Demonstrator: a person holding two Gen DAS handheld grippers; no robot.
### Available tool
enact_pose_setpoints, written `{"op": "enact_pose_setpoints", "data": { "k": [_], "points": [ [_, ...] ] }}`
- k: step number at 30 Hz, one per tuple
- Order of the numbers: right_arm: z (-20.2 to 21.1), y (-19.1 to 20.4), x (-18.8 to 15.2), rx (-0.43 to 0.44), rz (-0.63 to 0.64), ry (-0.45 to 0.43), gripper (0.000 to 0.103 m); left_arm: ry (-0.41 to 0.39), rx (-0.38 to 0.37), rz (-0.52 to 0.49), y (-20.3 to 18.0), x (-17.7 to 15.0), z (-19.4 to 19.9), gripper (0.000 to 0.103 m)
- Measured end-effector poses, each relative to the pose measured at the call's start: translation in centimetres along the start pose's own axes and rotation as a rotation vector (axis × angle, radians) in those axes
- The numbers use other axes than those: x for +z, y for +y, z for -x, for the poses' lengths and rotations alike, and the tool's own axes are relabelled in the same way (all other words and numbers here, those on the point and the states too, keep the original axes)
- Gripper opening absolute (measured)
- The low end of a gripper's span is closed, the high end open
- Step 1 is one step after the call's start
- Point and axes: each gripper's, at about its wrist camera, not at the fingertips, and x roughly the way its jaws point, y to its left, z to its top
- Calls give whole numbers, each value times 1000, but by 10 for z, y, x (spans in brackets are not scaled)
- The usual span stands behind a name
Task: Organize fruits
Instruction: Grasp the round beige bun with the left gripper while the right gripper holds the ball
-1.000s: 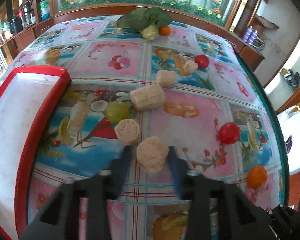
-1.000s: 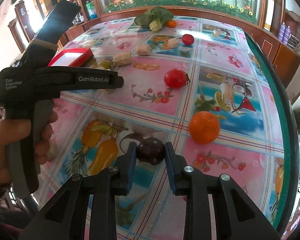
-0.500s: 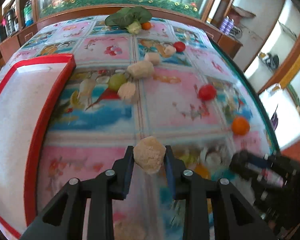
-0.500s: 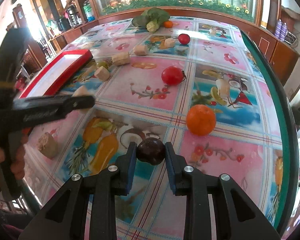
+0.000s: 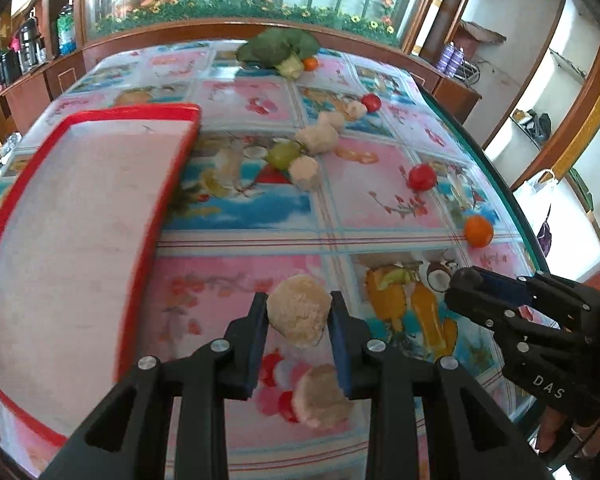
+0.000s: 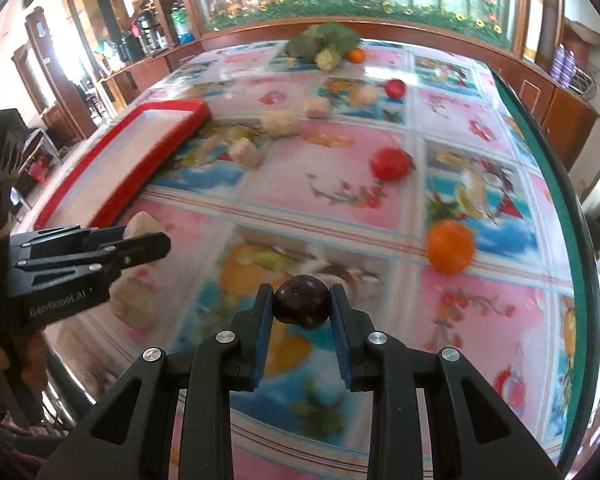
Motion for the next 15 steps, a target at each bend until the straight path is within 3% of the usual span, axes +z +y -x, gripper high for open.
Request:
{"op": "enact_pose_setpoints", "data": {
  "k": [15],
  "points": [
    [-18,102,46,114,139,-5,27,-68,79,117,86,-2,47,32]
  ]
}}
